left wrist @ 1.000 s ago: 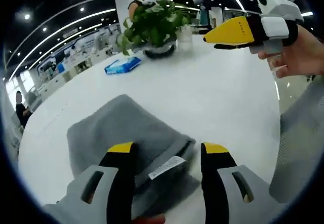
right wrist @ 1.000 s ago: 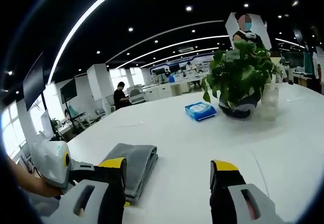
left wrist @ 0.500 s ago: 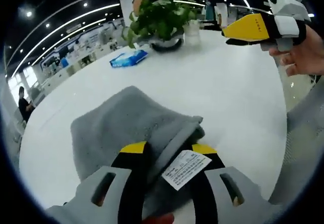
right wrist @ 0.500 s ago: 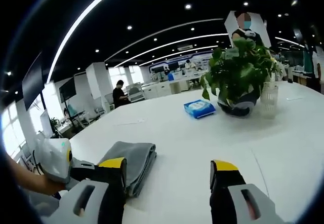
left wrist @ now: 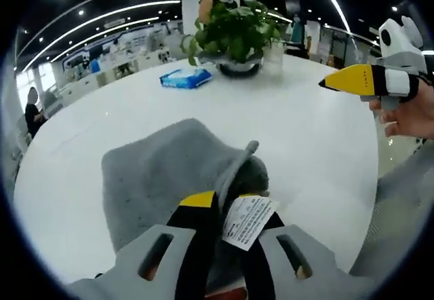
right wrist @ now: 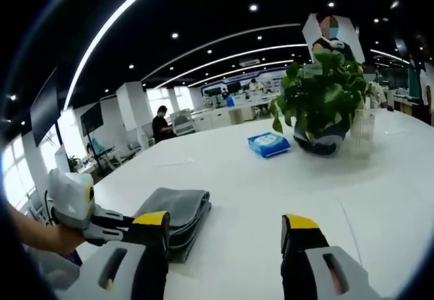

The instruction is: Open the folded towel by lifting each exposed corner and separating the folded layers until the towel lies flat within the target outline without major curled edges

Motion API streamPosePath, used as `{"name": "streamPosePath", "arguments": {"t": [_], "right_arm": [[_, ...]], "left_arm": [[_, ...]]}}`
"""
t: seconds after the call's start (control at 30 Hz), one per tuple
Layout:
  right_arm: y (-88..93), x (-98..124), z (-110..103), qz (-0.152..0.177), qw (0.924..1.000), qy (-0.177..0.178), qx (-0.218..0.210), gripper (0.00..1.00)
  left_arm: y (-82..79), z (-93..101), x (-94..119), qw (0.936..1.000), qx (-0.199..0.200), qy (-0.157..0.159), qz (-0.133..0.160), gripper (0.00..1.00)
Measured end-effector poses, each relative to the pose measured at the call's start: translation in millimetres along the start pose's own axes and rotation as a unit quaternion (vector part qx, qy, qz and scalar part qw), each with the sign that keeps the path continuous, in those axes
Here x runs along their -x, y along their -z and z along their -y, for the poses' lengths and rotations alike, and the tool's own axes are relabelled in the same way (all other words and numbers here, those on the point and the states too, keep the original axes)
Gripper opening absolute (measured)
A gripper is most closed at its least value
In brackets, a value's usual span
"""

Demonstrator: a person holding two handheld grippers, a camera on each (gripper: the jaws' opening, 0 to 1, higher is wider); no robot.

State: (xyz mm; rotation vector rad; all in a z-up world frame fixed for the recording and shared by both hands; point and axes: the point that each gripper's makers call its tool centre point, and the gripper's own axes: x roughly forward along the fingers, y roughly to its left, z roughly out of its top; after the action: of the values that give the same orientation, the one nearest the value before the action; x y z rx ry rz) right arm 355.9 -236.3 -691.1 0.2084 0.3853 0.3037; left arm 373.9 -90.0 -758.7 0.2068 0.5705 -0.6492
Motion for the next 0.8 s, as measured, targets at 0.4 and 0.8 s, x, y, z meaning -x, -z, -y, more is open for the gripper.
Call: {"name": "streamPosePath", "arguments": {"t": [0.4,0.8], "right_arm": [[2.2,-1,-4,-0.005,0.9999,-0.009,0.0,0.65],[6.7,-2,-10,-0.016,0.9996,-0.016,0.014,0.65]], "left_arm": [[-28.0,-21.1,19,0.9972,0.055,-0.023,0.046,0.07],[-47.3,-46.8,42,0.9888,0.102,-0.052,0.096,0.07]]}}
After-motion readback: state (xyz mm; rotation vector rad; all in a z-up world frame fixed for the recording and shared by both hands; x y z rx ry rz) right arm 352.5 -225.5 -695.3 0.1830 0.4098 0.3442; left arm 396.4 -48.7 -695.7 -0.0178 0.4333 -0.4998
